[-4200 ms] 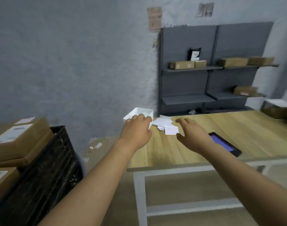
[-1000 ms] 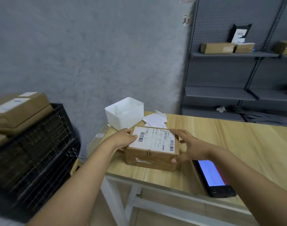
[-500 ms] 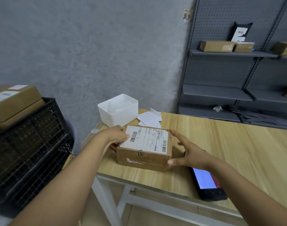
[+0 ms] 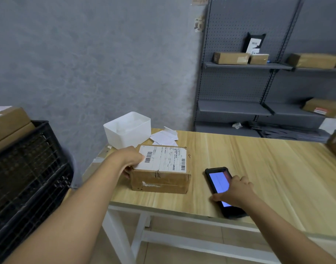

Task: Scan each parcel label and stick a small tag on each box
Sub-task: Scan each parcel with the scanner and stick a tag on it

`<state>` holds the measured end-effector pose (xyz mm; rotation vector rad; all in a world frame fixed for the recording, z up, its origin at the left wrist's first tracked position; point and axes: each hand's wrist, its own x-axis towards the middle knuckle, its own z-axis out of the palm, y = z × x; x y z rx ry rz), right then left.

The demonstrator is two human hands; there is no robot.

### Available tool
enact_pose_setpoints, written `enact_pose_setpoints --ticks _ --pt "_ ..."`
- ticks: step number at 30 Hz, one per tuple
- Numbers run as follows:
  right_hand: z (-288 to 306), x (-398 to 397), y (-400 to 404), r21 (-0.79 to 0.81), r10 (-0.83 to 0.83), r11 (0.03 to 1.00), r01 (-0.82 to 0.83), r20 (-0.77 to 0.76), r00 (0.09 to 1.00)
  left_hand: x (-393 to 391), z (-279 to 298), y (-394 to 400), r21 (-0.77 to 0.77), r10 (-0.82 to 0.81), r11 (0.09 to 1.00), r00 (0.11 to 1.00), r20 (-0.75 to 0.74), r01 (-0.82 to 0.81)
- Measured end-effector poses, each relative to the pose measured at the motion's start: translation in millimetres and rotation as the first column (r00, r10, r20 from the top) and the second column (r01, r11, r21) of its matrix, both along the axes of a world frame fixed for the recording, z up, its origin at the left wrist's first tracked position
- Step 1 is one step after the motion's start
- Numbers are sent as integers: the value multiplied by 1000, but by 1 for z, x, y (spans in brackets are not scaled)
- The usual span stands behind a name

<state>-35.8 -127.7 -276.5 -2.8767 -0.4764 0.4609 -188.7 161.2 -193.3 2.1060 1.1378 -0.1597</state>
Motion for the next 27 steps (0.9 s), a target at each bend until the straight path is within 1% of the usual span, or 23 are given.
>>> enact_pose_setpoints --ticks 2,4,5,8,9,11,13,16,18,20,22,24,27 --pt "3 -5 -1 7 -48 999 48 25 999 -2 1 -1 3 3 1000 1000 21 -3" --pt "8 -8 -3 32 -61 998 59 48 997 -5 0 -3 15 4 1000 999 48 -5" --pt "12 -7 -5 74 -66 995 63 36 997 -5 -2 -3 20 3 1000 998 64 -4" --pt "34 -3 -6 271 -55 959 78 -91 994 -8 -9 -2 5 1 1000 991 136 -2" --pt "43 -1 -5 324 -33 944 63 -97 995 -8 -12 -2 6 0 1000 986 166 -1" --pt "64 -1 1 382 32 924 -29 -2 999 -9 -19 0 9 6 1000 973 229 -8" --pt "91 -7 12 381 85 916 -125 121 989 -11 -22 0 7 18 1000 963 269 -20" --pt "128 -24 28 300 242 907 -294 197 950 -12 -24 0 18 42 999 960 277 -49" --pt "145 -40 37 160 397 889 -430 203 895 -13 -26 0 10 50 998 959 277 -55" --pt "154 -56 47 -4 514 851 -525 205 833 -13 -27 1 -16 74 997 953 293 -73" --pt "156 -67 55 -96 561 827 -554 198 803 -14 -27 1 0 65 998 953 295 -68" --pt "157 -73 60 -148 580 815 -561 195 791 -15 -28 2 25 45 998 955 295 -55" --pt "159 -75 62 -205 593 804 -559 191 782 -14 -27 1 12 44 999 951 305 -50"
